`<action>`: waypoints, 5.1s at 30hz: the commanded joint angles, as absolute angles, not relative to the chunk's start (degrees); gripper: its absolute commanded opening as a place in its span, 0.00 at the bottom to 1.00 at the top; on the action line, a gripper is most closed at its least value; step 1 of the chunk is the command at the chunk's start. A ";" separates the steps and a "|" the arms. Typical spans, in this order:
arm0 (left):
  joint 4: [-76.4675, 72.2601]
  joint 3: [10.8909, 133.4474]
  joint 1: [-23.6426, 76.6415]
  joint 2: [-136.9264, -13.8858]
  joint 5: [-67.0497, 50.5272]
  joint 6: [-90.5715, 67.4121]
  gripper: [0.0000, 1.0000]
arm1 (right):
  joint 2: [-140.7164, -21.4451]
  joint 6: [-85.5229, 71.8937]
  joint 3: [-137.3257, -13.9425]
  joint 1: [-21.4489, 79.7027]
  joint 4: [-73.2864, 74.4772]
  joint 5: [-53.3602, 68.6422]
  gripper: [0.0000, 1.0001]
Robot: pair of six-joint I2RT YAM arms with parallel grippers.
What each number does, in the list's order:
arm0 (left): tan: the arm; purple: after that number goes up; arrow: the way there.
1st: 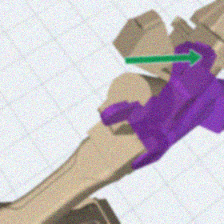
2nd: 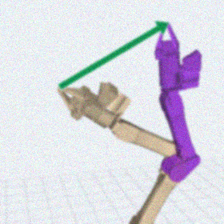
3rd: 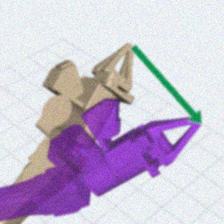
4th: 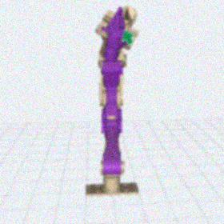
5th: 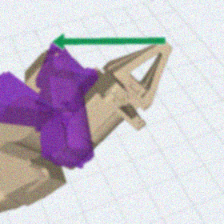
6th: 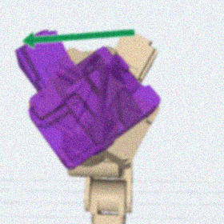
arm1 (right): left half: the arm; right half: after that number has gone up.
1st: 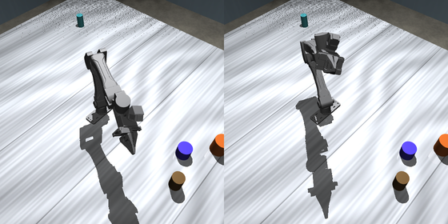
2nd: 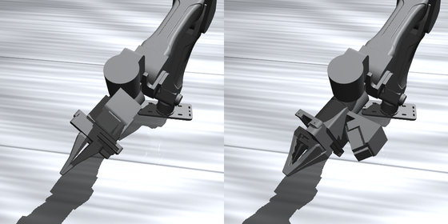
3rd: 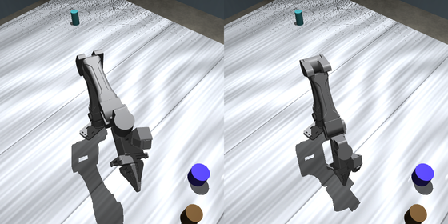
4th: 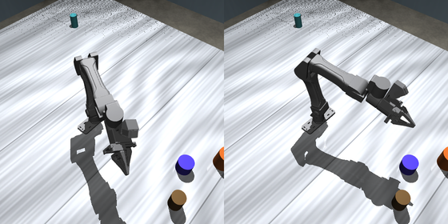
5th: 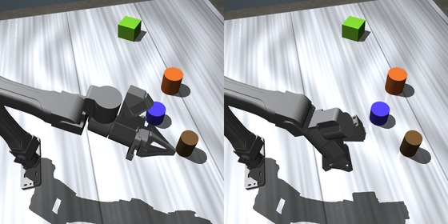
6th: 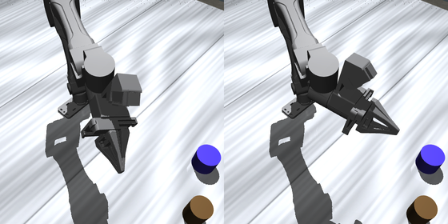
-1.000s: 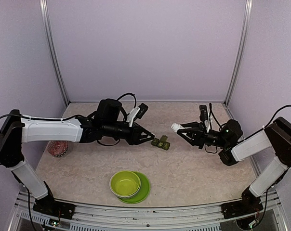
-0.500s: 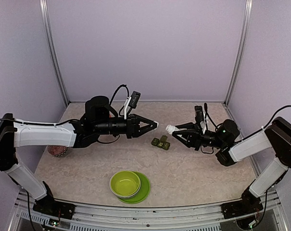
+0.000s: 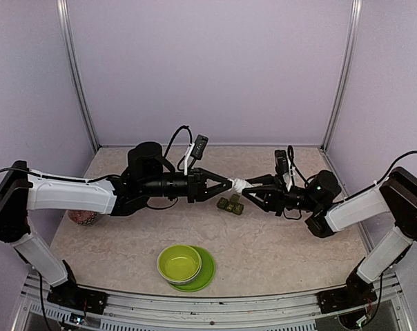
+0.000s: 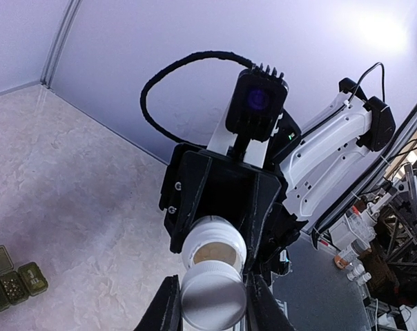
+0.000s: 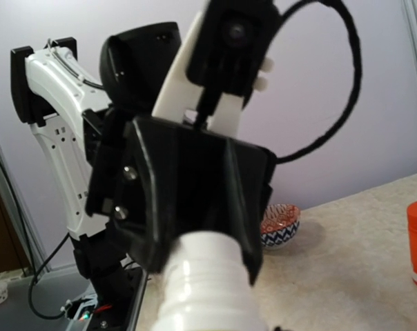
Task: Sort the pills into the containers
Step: Close the lid of the pill bottle, then screw the lid of the pill bottle onto the pill bottle.
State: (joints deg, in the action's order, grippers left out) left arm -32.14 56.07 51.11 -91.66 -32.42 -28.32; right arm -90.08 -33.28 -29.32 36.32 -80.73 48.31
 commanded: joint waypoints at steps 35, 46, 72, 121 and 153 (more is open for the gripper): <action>-28.24 59.10 51.88 -93.50 -32.03 -24.98 0.22 | -88.26 -29.09 -30.25 38.49 -76.91 45.86 0.19; -26.42 58.81 51.85 -93.36 -32.00 -24.45 0.22 | -86.61 -27.74 -29.74 38.41 -75.31 44.50 0.19; -32.37 58.12 52.11 -96.61 -34.47 -29.29 0.26 | -87.63 -32.33 -30.82 38.50 -79.56 47.14 0.19; -33.39 56.19 50.72 -95.75 -35.96 -29.47 0.42 | -88.06 -36.42 -30.42 37.95 -82.83 48.48 0.19; -25.54 62.01 54.57 -90.71 -27.34 -30.61 0.99 | -86.77 -32.84 -30.12 38.27 -77.45 42.42 0.18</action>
State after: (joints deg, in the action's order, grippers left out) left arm -27.49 60.25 54.15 -90.72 -29.39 -30.83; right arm -87.83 -33.82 -29.41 37.67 -78.32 43.55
